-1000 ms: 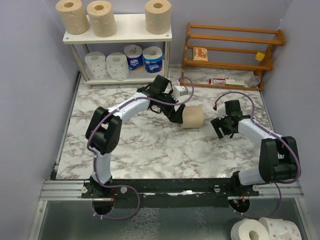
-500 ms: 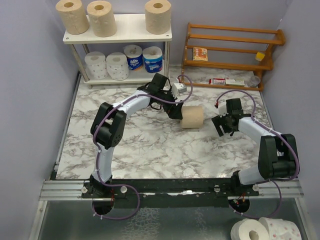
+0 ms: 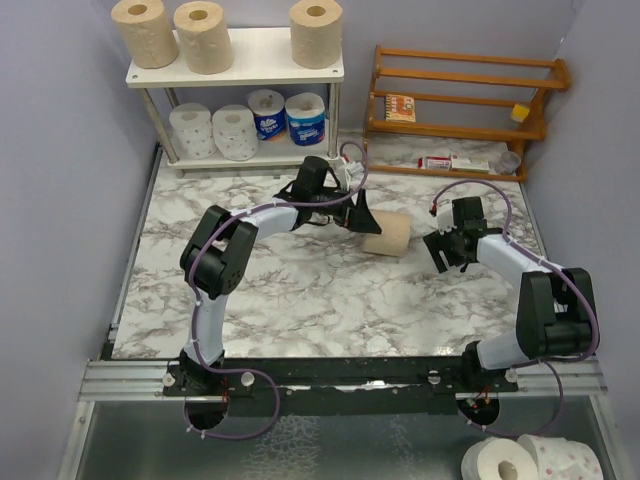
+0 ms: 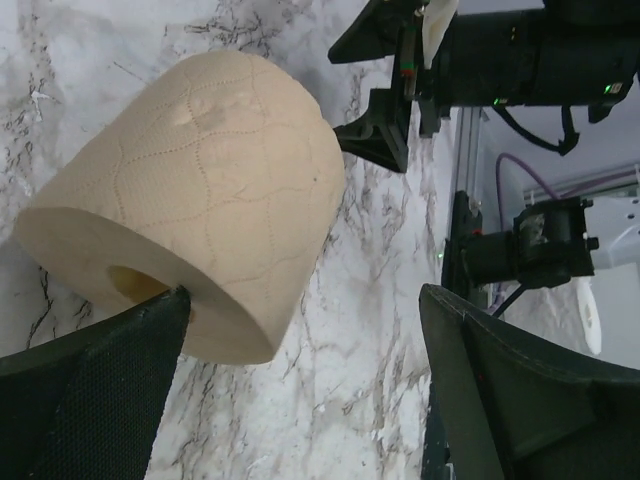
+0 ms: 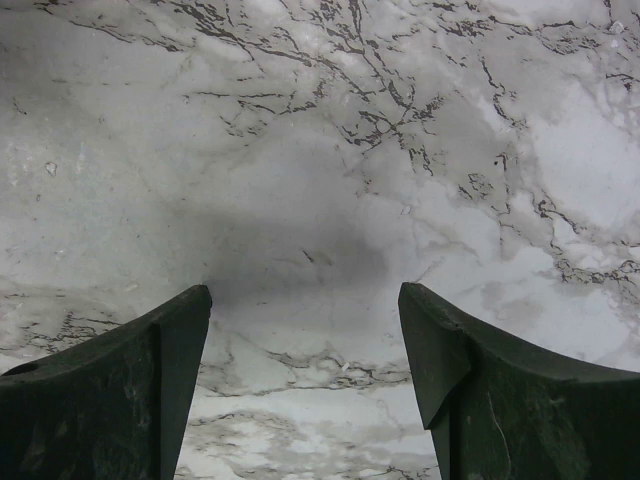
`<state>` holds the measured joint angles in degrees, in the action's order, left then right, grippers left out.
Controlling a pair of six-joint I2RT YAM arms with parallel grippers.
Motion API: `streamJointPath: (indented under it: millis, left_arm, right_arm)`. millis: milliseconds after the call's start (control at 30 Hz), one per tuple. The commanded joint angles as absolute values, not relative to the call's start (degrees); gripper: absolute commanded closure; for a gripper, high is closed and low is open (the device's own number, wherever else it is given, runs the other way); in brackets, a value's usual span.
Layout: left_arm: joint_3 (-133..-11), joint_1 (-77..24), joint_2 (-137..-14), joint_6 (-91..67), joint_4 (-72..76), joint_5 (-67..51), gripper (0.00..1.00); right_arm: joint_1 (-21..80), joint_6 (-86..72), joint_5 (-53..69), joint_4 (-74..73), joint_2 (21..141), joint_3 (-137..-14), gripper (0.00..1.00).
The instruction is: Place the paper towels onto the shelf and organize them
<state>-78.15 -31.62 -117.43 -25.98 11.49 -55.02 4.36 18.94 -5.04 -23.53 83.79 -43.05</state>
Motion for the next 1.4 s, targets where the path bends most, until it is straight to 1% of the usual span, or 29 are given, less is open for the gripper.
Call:
streamJointPath:
  millis: [0, 100, 167, 267, 600, 667, 767, 833, 867, 933, 1000, 1067, 1100, 1233, 1300, 1367]
  left_arm:
    - [-77.65, -32.7, -114.28, -36.53, 20.17, -52.0, 0.01]
    - [-76.69, -33.36, -114.38, -37.44, 20.16, -49.83, 0.13]
    - [-76.47, -33.71, -114.68, -37.53, 20.17, -49.1, 0.23]
    - [-75.79, -34.13, -115.31, -37.45, 20.13, -48.2, 0.29]
    - [-74.68, -36.0, -116.94, -36.74, 18.23, -43.75, 0.27]
    - [-75.11, -36.45, -117.49, -36.22, 17.46, -42.91, 0.31]
    - [-76.36, -37.29, -118.39, -35.16, 16.22, -42.14, 0.42]
    - [-77.09, -37.65, -118.84, -34.42, 15.35, -41.1, 0.47]
    - [-77.38, -37.76, -118.95, -34.03, 14.99, -40.58, 0.51]
    - [-77.67, -37.86, -119.28, -33.64, 14.79, -39.99, 0.66]
    - [-77.86, -37.89, -119.63, -33.42, 14.67, -39.34, 0.84]
    - [-79.19, -37.88, -120.15, -33.11, 14.07, -38.96, 0.98]
    - [-80.31, -37.88, -120.39, -32.67, 13.32, -38.88, 1.0]
    - [-85.26, -37.88, -119.62, -27.14, 7.59, -39.0, 1.0]
    - [-89.62, -37.89, -118.12, -18.99, 0.24, -37.49, 1.0]
    - [-96.84, -37.88, -116.16, -7.92, -9.45, -33.67, 1.0]
  right_arm:
    - [3.6, 20.1, -5.95, -25.66, 85.55, -40.28, 0.23]
    - [3.6, 19.96, -6.57, -25.61, 86.19, -40.45, 0.23]
    - [3.6, 19.93, -6.55, -25.67, 86.22, -40.51, 0.23]
    - [3.6, 19.85, -6.81, -25.5, 85.49, -40.38, 0.23]
    - [3.6, 19.69, -6.85, -25.46, 84.2, -40.28, 0.23]
    - [3.6, 19.75, -6.98, -25.48, 83.92, -40.26, 0.23]
    - [3.6, 19.69, -7.02, -25.34, 83.67, -40.2, 0.23]
    - [3.6, 19.74, -6.93, -25.34, 83.73, -40.19, 0.23]
    - [3.6, 19.76, -6.88, -25.35, 83.82, -40.25, 0.23]
    - [3.6, 19.75, -6.85, -25.48, 84.0, -40.29, 0.23]
    - [3.6, 19.73, -6.83, -25.41, 84.03, -40.26, 0.23]
    - [3.6, 19.86, -6.7, -25.41, 84.02, -40.33, 0.23]
    - [3.6, 19.82, -6.58, -25.43, 84.03, -40.27, 0.23]
    - [3.6, 19.97, -6.35, -25.54, 84.11, -40.27, 0.23]
    - [3.65, 19.91, -6.36, -25.63, 84.11, -40.41, 0.23]
    - [3.62, 19.93, -6.29, -25.62, 83.91, -40.44, 0.23]
